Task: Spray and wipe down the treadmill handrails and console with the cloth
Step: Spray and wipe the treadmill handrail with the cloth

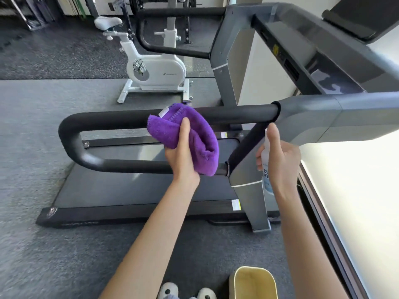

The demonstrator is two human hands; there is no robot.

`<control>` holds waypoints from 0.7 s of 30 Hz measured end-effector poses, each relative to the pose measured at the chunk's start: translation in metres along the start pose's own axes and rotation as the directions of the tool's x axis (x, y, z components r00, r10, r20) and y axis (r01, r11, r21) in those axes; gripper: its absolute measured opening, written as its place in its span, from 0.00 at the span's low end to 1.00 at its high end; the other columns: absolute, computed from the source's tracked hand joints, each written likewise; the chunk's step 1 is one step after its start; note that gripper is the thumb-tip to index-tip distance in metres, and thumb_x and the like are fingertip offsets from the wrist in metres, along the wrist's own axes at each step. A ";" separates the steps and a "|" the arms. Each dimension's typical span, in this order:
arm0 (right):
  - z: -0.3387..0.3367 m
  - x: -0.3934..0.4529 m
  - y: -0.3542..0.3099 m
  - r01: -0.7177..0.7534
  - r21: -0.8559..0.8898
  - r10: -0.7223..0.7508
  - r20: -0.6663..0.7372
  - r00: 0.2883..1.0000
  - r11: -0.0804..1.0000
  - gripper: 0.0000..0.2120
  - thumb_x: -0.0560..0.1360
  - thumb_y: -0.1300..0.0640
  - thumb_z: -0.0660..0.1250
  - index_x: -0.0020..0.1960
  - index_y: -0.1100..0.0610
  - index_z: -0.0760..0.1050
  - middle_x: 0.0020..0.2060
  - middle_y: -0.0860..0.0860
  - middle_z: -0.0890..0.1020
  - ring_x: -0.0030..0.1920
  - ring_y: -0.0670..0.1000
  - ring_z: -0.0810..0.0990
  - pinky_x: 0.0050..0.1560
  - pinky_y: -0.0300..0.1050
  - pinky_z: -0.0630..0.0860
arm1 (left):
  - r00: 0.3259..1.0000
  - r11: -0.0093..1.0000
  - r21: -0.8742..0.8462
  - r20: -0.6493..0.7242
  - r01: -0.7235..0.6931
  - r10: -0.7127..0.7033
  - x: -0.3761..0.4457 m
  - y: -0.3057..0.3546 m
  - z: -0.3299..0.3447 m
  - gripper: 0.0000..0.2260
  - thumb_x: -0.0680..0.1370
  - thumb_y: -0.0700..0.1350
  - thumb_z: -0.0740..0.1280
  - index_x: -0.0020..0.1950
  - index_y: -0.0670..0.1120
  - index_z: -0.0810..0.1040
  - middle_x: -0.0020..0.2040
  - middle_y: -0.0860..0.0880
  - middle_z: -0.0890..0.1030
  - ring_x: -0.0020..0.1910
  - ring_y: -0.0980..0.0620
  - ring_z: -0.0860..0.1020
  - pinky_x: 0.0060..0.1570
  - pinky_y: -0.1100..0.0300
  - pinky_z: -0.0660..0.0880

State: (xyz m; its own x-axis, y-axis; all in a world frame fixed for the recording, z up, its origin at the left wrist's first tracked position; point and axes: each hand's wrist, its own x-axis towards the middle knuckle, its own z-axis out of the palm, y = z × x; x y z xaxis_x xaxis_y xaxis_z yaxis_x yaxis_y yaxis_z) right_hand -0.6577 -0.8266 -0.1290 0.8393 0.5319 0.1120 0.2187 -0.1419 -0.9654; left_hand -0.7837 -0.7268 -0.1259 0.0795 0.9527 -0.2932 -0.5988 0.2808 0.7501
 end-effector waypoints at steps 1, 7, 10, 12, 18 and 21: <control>0.005 0.003 -0.006 0.003 -0.003 -0.003 -0.002 1.000 1.000 0.39 0.72 0.25 0.55 0.24 0.60 0.72 0.21 0.57 0.75 0.30 0.58 0.77 0.53 0.66 0.79 | 0.999 1.000 0.020 0.033 -0.001 0.000 0.000 0.008 -0.014 0.29 0.69 0.55 0.77 0.64 0.41 0.77 0.58 0.43 0.82 0.56 0.44 0.81 0.60 0.47 0.77; 0.017 0.016 -0.029 -0.062 -0.065 0.052 -0.143 0.988 0.996 0.35 0.70 0.28 0.55 0.20 0.55 0.71 0.21 0.51 0.76 0.30 0.57 0.79 0.52 0.60 0.80 | 0.997 1.000 0.006 0.080 -0.024 0.023 -0.014 0.035 -0.068 0.13 0.80 0.49 0.64 0.60 0.43 0.73 0.43 0.47 0.79 0.35 0.53 0.81 0.35 0.60 0.78; 0.017 0.016 -0.034 -0.079 -0.176 0.035 -0.239 0.970 0.981 0.33 0.67 0.31 0.52 0.24 0.59 0.73 0.22 0.53 0.77 0.36 0.62 0.82 0.51 0.54 0.78 | 0.997 0.999 0.033 0.072 -0.043 0.040 -0.015 0.042 -0.084 0.17 0.76 0.53 0.69 0.58 0.43 0.73 0.42 0.48 0.80 0.35 0.53 0.81 0.35 0.60 0.78; 0.019 0.012 -0.035 -0.085 -0.207 0.026 -0.275 0.961 0.975 0.35 0.66 0.31 0.51 0.27 0.61 0.75 0.23 0.53 0.77 0.37 0.62 0.82 0.50 0.52 0.77 | 0.995 0.998 0.033 0.085 -0.051 0.048 -0.013 0.046 -0.091 0.21 0.73 0.54 0.70 0.58 0.43 0.73 0.45 0.47 0.79 0.36 0.53 0.81 0.36 0.60 0.78; 0.037 -0.010 -0.040 -0.029 -0.243 -0.053 -0.325 0.944 0.970 0.43 0.69 0.26 0.49 0.37 0.67 0.77 0.32 0.63 0.80 0.39 0.62 0.80 0.41 0.45 0.70 | 0.992 0.998 0.031 0.118 -0.049 0.045 -0.011 0.056 -0.102 0.16 0.76 0.51 0.67 0.58 0.42 0.73 0.45 0.44 0.78 0.35 0.52 0.80 0.36 0.60 0.78; 0.060 -0.027 -0.055 0.024 -0.189 -0.078 -0.282 0.956 0.982 0.43 0.68 0.24 0.48 0.35 0.65 0.76 0.30 0.58 0.80 0.37 0.59 0.79 0.40 0.42 0.69 | 0.994 0.999 0.044 0.111 -0.026 0.020 -0.009 0.062 -0.111 0.14 0.78 0.50 0.66 0.58 0.42 0.73 0.43 0.45 0.79 0.35 0.51 0.81 0.35 0.59 0.78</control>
State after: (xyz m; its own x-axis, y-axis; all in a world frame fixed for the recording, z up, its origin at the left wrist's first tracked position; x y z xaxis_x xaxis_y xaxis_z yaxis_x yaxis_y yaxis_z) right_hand -0.7228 -0.7827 -0.0929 0.9259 0.2845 0.2485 0.3291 -0.2846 -0.9004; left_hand -0.9102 -0.7307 -0.1424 0.1556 0.9653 -0.2098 -0.5649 0.2612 0.7828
